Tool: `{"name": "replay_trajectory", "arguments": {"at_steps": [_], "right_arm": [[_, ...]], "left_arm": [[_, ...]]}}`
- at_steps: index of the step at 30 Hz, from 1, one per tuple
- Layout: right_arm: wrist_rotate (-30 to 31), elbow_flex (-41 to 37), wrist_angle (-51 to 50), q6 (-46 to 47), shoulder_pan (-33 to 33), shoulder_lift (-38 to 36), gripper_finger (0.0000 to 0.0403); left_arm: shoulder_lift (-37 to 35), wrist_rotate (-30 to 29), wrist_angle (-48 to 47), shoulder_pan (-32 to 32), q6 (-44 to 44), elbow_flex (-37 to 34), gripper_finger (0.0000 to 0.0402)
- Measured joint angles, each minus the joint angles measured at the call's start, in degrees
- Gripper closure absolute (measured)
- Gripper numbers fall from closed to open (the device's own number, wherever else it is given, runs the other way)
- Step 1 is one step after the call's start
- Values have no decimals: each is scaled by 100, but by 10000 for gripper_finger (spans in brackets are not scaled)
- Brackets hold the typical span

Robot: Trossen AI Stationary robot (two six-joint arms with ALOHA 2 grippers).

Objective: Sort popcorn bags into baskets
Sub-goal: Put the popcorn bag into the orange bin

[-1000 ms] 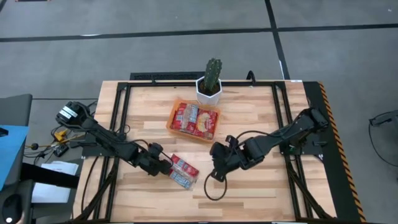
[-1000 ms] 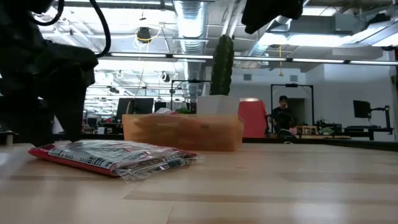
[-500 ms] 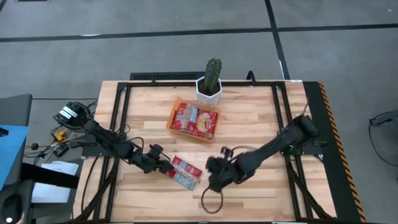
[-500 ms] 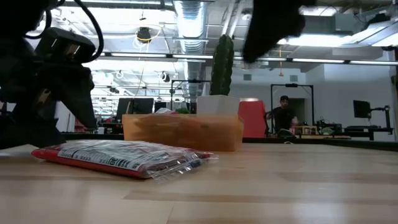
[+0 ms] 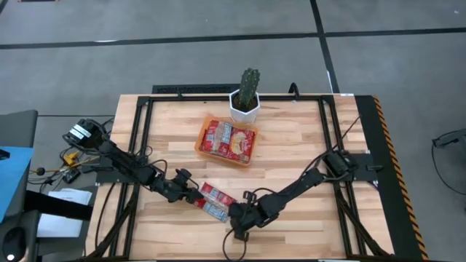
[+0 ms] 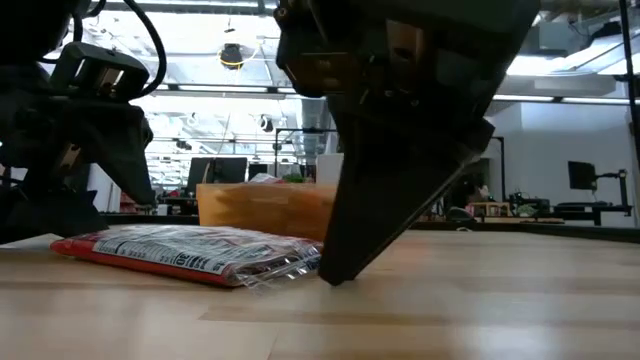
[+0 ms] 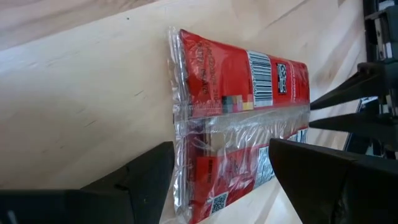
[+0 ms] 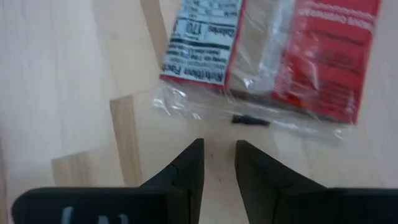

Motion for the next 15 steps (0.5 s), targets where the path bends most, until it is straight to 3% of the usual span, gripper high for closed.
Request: {"name": "replay_trajectory", "arguments": {"at_steps": [15], "right_arm": [[-324,2,1007,-982,-687,212,287]], "left_arm": [[7,-178,445,0,-76,-4,141]]}}
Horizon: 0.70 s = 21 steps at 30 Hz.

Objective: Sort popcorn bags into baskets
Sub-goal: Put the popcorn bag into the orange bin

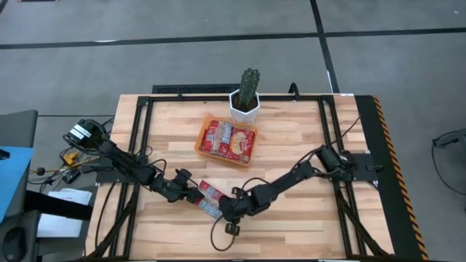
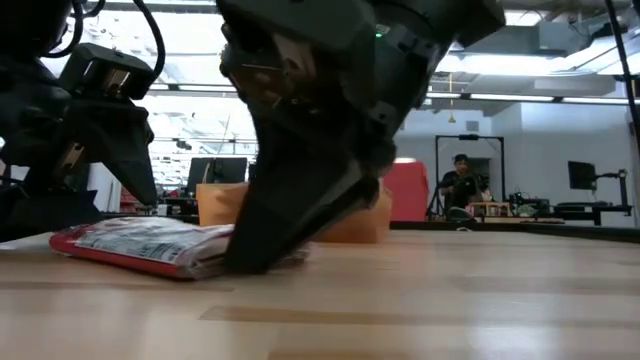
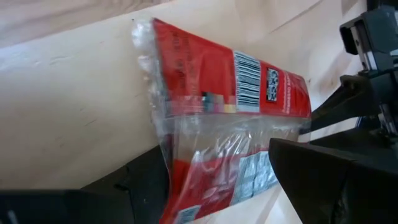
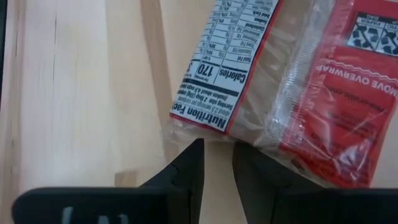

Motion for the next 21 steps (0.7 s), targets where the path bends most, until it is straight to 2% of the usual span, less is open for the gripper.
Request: {"name": "replay_trajectory", "arguments": {"at_steps": [4,7,11,17,18,21], "right_arm": [[20,-4,47,-15,-93,5,287],[55,-10,146,-82,-109,12,287],[22,-11,160,-175,-109,16,287],[185,-45,-395,-190,96,-476,293],[250,-44,-668,-193,135,-691,296],[388,-12,-1279,-112,295,-1370,307]], "left_arm": [[2,-88,36,-1,-77,0,144],[4,-178,20,0,-140,-4,167],[11,-451,-35,6,-373,-13,233],[9,-729,-83,6,-920,-9,374],[9,-754,-29,6,-933,-9,386],[2,-736,153,20,-932,4,391]]}}
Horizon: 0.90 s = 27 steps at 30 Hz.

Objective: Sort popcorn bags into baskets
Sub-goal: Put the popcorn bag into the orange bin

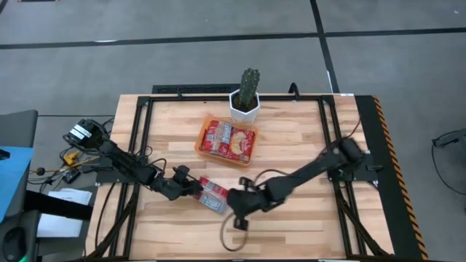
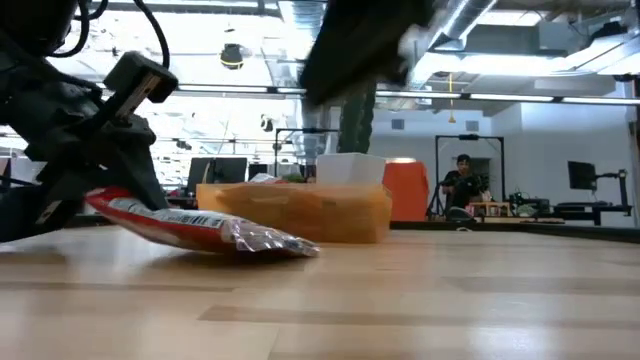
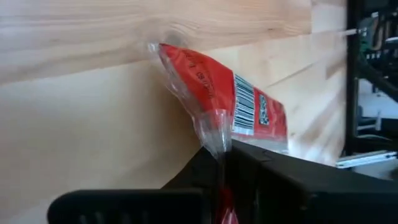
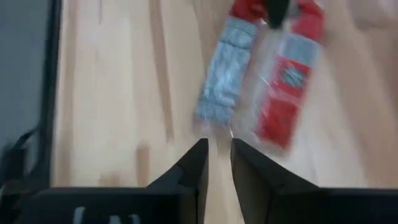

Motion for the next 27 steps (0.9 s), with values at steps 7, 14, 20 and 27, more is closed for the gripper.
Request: {"name": "replay_trajectory", "arguments": {"at_steps": [7,14,20,27], "right_arm": [[1278,-9,-1472,723,647,-1605,332],[2748,-4,-2605,2102,1395,-2796,340],[3565,-4,-3104,2837,1856,-3192,340],[3704,-4,-3184,2949,1931,-3222,340]], "left_arm": [[-16,22,260,-48,-58,447,401],[-17,-1210,223,-102,514,1521,401],[-13,-3726,-237,13,831,2331,401],[-13,-4935,-409,573,381,2641,401]]}}
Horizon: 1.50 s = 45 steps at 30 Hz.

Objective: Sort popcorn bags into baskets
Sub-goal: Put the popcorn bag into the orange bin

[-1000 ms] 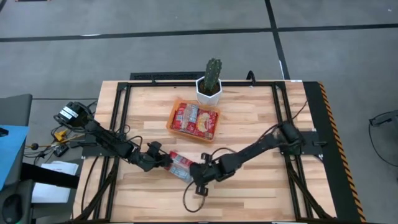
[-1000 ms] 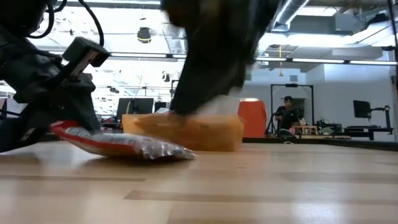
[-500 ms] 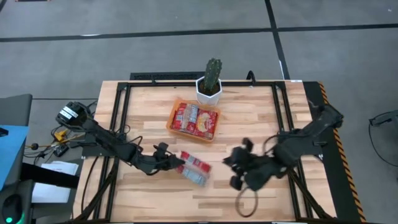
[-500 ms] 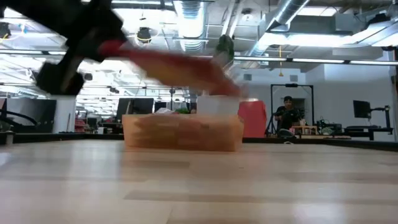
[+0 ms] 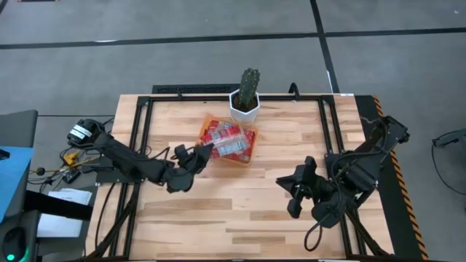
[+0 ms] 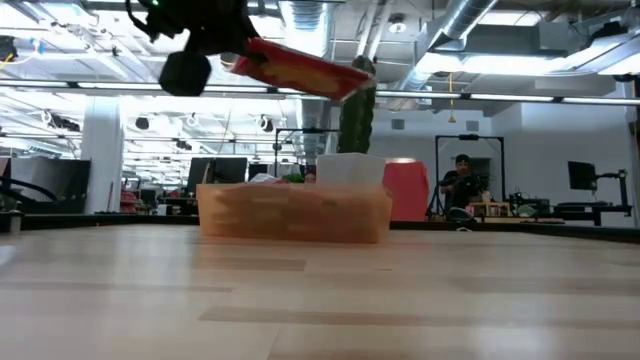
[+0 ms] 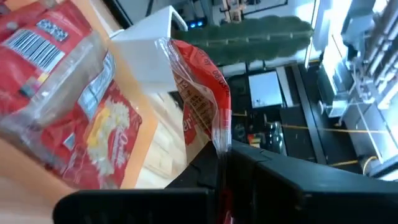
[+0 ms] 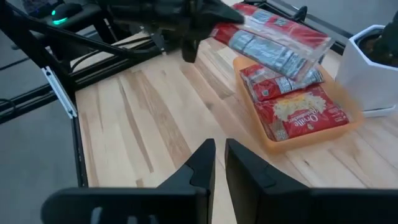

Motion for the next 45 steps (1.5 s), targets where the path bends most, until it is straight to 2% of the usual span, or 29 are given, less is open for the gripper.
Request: {"name": "replay_trajectory", "arguments": {"at_steps": [4,9,15,18,23,30,36,41,45], "right_arm": [[3,0,24,4,0,0,340],[2,0,27,52,2,0,340],[1,0,43,100,2,-2,340],[-1,0,60,140,9,-2,340],[-14,0,78,151,9,-2,340],[36,0,124,158,-4,-3,340],[95,2,176,155,-4,-2,340],[96,2,174,142,-4,-4,340],[108,2,174,138,-4,-4,340]], "left_arm": [[9,75,-21,267,-175,6,401],[287,-608,118,389,-901,18,401],[1491,-617,315,403,-2026,610,401],[2059,-636,310,437,-2887,1005,401],[2662,-742,308,455,-3602,1449,401],[2990,-802,310,728,-3639,1774,401],[3008,-810,106,765,-3637,1774,401],[3008,-512,-139,788,-3648,1770,401],[3008,-492,-147,820,-3606,1750,400]]}}
